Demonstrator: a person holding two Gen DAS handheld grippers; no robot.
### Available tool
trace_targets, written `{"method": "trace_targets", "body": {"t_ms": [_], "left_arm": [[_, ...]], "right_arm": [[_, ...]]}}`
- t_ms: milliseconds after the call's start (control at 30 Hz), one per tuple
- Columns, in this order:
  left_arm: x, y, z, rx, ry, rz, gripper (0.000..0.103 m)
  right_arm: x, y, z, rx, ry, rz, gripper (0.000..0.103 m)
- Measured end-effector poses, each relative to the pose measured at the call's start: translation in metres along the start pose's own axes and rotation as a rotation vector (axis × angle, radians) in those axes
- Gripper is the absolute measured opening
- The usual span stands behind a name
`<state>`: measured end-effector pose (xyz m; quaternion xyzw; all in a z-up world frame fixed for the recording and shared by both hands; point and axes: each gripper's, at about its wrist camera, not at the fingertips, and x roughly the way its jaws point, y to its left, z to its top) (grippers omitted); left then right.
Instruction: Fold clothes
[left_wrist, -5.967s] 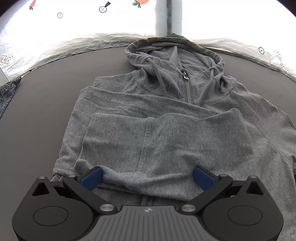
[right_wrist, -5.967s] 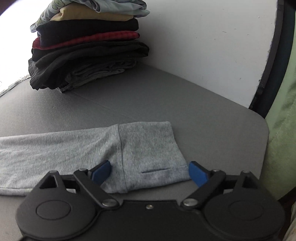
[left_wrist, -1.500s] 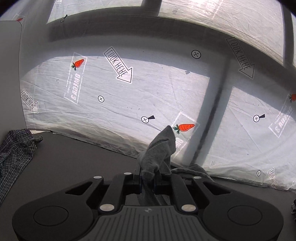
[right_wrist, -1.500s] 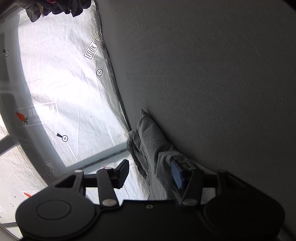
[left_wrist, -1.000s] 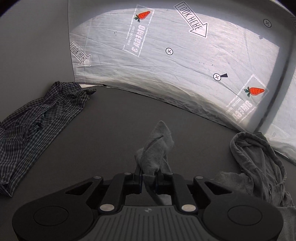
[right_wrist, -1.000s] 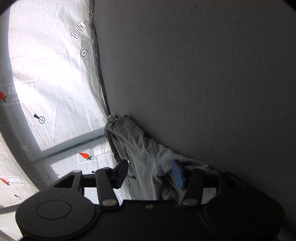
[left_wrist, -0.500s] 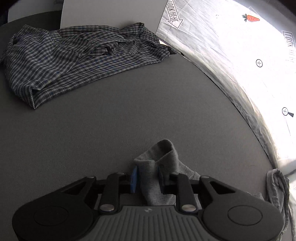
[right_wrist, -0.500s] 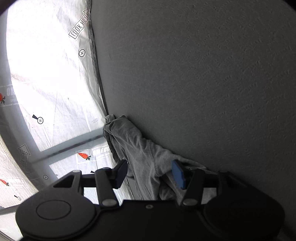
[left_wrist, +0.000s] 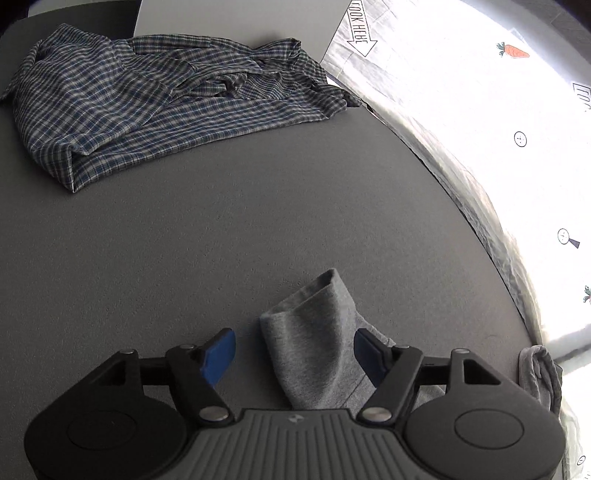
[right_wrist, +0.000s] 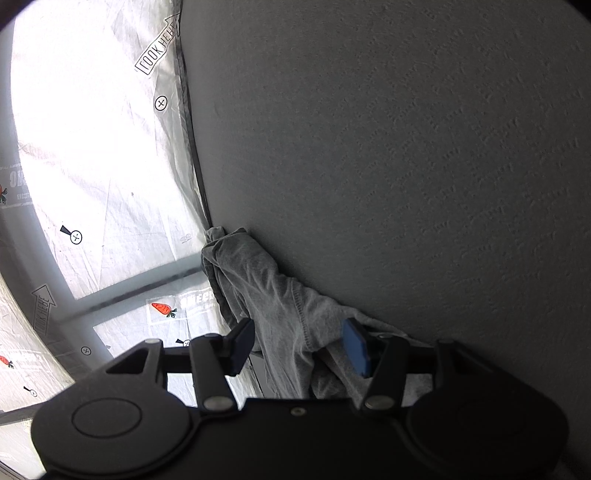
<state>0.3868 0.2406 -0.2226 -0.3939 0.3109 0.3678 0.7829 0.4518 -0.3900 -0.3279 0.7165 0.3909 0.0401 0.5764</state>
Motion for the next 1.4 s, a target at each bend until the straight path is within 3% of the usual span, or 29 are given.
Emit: {"method": "trace_targets", "body": {"t_ms": [67, 100, 233, 300, 433, 567, 633, 767, 833, 933, 967, 1067, 1167, 1233, 1300, 1400], "left_arm": [[0.002, -0.005, -0.003, 0.019, -0.006, 0.002, 0.041], [0.003, -0.007, -0.003, 0.029, -0.004, -0.007, 0.010], [-0.003, -0.026, -0.007, 0.093, -0.008, -0.100, 0.007], [-0.009, -0.039, -0.010, 0.103, 0.002, -0.182, 0.007], [-0.022, -0.082, -0.027, 0.220, 0.054, -0.386, 0.007], [-0.019, -0.107, -0.059, 0.292, 0.193, -0.467, 0.015], [-0.016, -0.119, -0.076, 0.326, 0.265, -0.501, 0.044], [-0.012, -0.142, -0.110, 0.393, 0.410, -0.566, 0.060], [-0.012, -0.137, -0.112, 0.374, 0.432, -0.590, 0.068], [-0.015, -0.121, -0.102, 0.323, 0.407, -0.576, 0.069], [-0.016, -0.117, -0.098, 0.314, 0.394, -0.567, 0.069], [-0.019, -0.109, -0.089, 0.327, 0.330, -0.495, 0.069], [-0.025, -0.101, -0.081, 0.361, 0.276, -0.447, 0.070], [-0.026, -0.097, -0.077, 0.385, 0.249, -0.406, 0.075], [-0.021, -0.096, -0.076, 0.413, 0.231, -0.338, 0.075], [-0.013, -0.093, -0.076, 0.438, 0.227, -0.263, 0.075]], "right_arm": [[0.000, 0.001, 0.000, -0.002, 0.000, -0.003, 0.054], [0.001, 0.001, 0.000, -0.004, 0.000, -0.004, 0.054], [0.000, 0.001, 0.001, -0.003, 0.001, -0.001, 0.054], [0.000, 0.000, 0.001, -0.001, 0.001, 0.001, 0.054], [0.000, 0.000, 0.001, 0.002, 0.001, 0.005, 0.054], [0.000, 0.001, 0.002, -0.002, 0.007, 0.004, 0.054], [0.000, 0.001, 0.002, -0.004, 0.010, 0.004, 0.055], [0.000, 0.009, 0.000, -0.043, 0.025, 0.028, 0.073], [-0.001, 0.018, -0.004, -0.103, 0.034, 0.041, 0.079], [0.001, 0.029, -0.011, -0.169, 0.044, 0.069, 0.081], [0.002, 0.031, -0.014, -0.183, 0.046, 0.084, 0.080], [0.012, 0.040, -0.023, -0.211, 0.082, 0.124, 0.056], [0.027, 0.055, -0.036, -0.291, 0.139, 0.132, 0.041], [0.045, 0.062, -0.047, -0.333, 0.201, 0.105, 0.036], [0.063, 0.070, -0.058, -0.374, 0.263, 0.076, 0.024], [0.093, 0.075, -0.074, -0.418, 0.349, 0.023, 0.021]]}}
